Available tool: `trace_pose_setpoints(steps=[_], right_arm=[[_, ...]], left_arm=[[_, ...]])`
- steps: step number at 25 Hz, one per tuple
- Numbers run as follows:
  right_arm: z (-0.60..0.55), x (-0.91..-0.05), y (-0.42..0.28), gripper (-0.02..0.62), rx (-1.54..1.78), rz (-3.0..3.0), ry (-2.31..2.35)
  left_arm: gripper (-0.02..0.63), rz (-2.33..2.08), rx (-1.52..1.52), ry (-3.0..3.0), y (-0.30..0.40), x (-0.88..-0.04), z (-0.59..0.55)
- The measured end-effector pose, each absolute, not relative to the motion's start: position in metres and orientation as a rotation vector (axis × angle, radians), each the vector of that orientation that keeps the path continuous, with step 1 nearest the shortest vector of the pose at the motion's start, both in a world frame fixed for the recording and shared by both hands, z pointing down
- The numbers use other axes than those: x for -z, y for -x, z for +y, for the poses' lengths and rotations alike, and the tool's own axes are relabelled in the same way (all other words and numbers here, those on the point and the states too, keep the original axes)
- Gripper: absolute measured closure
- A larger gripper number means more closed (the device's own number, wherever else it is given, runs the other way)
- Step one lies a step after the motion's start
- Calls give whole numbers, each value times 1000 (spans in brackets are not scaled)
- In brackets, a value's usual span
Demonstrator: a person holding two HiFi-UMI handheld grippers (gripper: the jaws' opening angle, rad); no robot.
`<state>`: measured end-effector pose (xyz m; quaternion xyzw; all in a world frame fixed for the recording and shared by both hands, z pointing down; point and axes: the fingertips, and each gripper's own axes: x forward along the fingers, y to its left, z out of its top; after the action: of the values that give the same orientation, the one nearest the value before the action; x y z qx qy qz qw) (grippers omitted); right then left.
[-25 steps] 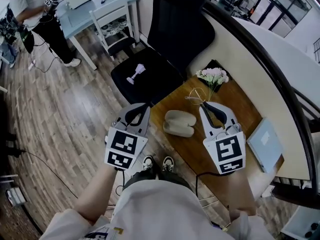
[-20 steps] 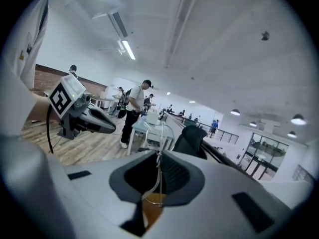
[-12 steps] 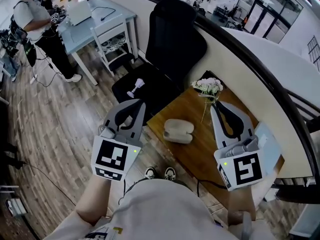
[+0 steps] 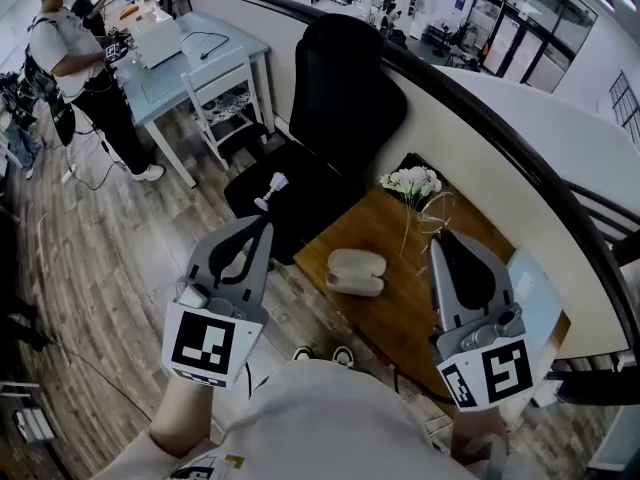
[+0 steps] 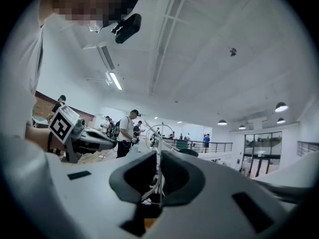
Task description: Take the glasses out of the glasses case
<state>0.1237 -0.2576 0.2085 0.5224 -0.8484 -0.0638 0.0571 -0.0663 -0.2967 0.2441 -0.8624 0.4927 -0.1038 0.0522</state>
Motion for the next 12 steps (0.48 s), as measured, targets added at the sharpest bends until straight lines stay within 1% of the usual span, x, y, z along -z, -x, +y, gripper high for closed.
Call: trace_pose_setpoints(steps=[6, 12], right_arm=[[-257, -228, -128, 560, 118, -2561, -1573], [-254, -224, -121, 558, 156, -2571, -1544]], left_arm=[[603, 1536, 295, 2629, 65, -245, -289], [603, 1534, 309, 2627, 65, -246, -285]])
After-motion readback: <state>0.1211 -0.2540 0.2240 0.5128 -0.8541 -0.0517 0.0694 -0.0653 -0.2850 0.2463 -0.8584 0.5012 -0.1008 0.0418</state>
